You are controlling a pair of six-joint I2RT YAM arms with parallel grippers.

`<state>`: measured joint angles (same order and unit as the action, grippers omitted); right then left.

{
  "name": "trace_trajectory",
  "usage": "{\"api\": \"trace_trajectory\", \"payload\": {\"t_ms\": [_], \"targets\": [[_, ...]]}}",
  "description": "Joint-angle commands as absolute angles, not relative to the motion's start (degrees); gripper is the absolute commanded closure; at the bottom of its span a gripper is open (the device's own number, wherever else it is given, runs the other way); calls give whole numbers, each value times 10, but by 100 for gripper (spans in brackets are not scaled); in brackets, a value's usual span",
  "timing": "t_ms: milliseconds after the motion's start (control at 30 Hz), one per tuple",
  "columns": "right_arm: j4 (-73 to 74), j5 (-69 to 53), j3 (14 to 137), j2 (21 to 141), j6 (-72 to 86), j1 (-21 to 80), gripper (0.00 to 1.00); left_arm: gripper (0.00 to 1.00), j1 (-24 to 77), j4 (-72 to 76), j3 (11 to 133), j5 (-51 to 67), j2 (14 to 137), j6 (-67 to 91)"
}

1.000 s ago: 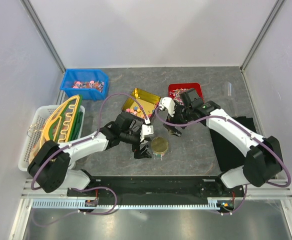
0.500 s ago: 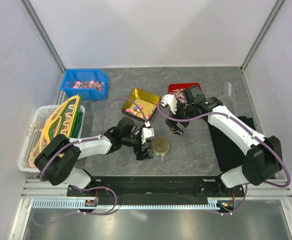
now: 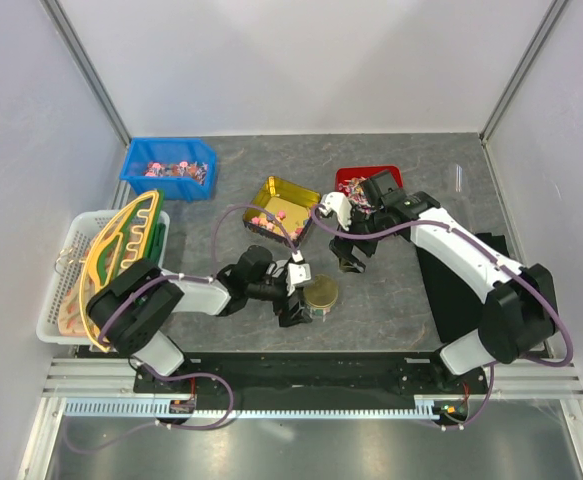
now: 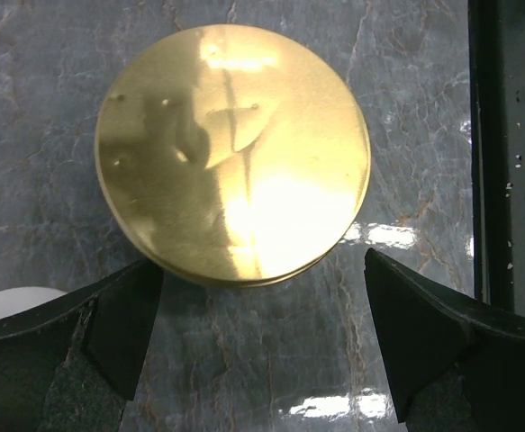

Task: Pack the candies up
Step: Screw the bottle lid onto the packing bottle.

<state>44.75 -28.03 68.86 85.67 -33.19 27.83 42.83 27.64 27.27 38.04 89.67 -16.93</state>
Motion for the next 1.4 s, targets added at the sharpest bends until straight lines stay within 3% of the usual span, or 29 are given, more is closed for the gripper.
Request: {"api": "trace_trajectory", "payload": {"t_ms": [0,733,1033,1367], "targets": [[450,-322,698,862,-330,275,2,0,443,325,287,393,911,-155],[455,-325,673,870,-325,275,3,4,445,531,282,424,1008,-72],[476,-379,682,905,-314,275,17,9,446,534,281,416,1015,-76],[515,-457,729,975,-316,277,46,9,456,491,312,376,1044,-87]]}}
